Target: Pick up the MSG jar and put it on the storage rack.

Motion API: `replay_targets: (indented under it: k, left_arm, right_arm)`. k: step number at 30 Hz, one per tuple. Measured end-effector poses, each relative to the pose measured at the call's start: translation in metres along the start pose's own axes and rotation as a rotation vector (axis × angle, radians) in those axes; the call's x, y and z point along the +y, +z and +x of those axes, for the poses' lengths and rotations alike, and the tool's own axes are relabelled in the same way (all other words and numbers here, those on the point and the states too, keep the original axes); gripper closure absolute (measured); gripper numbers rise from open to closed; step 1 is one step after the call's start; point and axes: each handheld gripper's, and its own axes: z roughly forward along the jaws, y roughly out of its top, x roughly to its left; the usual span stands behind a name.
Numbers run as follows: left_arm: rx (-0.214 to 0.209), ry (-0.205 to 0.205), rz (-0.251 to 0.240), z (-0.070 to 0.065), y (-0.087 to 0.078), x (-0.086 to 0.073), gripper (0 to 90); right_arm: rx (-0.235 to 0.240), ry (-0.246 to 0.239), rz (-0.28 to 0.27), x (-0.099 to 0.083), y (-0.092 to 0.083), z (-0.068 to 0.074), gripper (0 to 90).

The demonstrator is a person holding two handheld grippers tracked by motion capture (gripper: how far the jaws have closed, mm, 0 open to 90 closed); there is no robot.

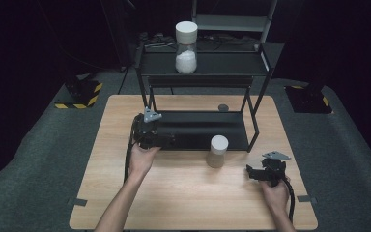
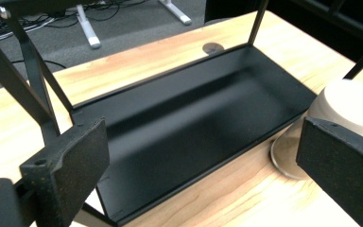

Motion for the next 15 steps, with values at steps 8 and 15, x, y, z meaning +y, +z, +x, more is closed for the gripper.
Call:
replay_targets:
  k: [8,15]
  left_arm:
    - [0.009,-0.014,0.019,0.002,0.011,-0.030,3.4]
    - [0.007,-0.045,0.035,0.007,0.017,-0.047,3.3]
  right_arm:
    - [-0.001,0.000,0.000,0.000,0.000,0.000,3.3]
    - [-0.001,0.001,0.000,0.000,0.000,0.000,3.3]
